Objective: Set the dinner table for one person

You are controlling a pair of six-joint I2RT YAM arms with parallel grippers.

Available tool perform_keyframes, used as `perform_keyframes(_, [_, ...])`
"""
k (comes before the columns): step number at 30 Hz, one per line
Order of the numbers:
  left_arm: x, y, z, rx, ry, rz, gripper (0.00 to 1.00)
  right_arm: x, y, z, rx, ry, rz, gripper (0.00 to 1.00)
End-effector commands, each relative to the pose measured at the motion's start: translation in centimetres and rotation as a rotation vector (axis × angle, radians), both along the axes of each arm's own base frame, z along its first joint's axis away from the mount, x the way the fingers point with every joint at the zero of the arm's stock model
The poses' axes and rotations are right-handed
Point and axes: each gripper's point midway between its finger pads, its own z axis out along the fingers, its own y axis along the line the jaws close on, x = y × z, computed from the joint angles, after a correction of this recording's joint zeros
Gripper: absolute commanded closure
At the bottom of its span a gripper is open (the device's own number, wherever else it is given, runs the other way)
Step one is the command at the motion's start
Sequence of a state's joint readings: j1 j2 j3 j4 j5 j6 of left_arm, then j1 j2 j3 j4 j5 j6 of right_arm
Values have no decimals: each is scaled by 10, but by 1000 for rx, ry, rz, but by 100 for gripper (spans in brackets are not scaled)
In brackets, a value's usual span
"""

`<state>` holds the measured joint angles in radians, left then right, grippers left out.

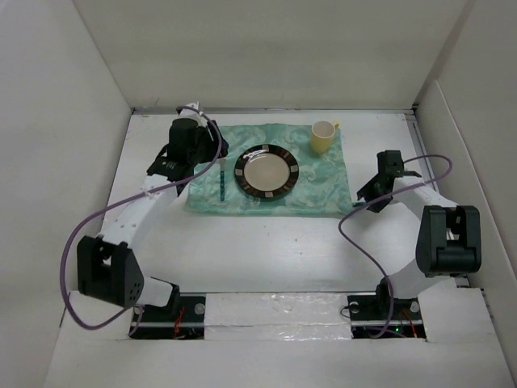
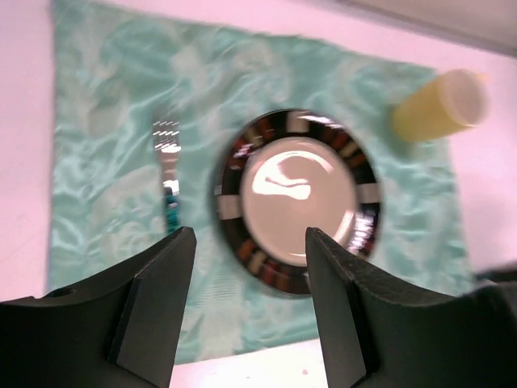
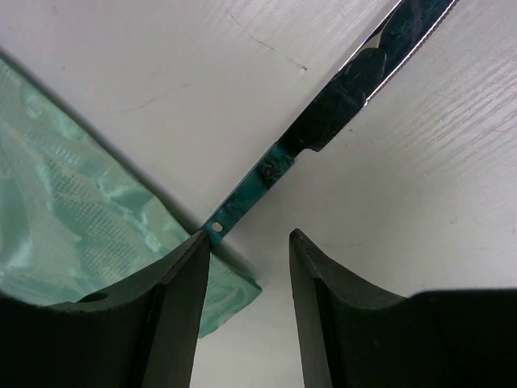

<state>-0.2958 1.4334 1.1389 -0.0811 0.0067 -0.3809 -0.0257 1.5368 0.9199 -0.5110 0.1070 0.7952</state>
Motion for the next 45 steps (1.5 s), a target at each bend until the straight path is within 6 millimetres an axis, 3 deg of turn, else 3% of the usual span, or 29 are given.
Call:
perform_keyframes(1, [-26,-26,14,-67,-12,-119,47,21,-9,11,-15,-44,-84,51])
perform_keyframes(6, [-46,-33,6,-117,14,-170,47,35,-10,12,-6,-30,-133,52])
perform_keyframes(8, [-51,-32,0,-107,23,-178,47,36,-13,4,-15,4,-155,53])
perform_keyframes(18, [-55,-34,3,-115,6,-202,48,24,-5,-19,-53,171,-180,61])
perform_keyframes(20, [-56,-35,2,-118,7,-207,48,23,-9,-16,-75,173,-195,61])
perform_keyframes(26, [-53,-37,0,-120,13,-216,48,35,-16,32,-121,23,-184,62])
perform_keyframes(28, [-51,-39,0,-124,16,-222,48,29,-17,39,-128,20,-178,61])
perform_keyframes(34, [-47,-47,0,-145,33,-246,48,-4,-12,10,-90,85,-161,55])
perform_keyframes(37, [-47,-50,-4,-151,45,-257,49,-10,-12,-1,-73,113,-162,53])
perform_keyframes(45, [-47,-51,-8,-154,50,-264,50,8,-12,-13,-40,111,-178,42])
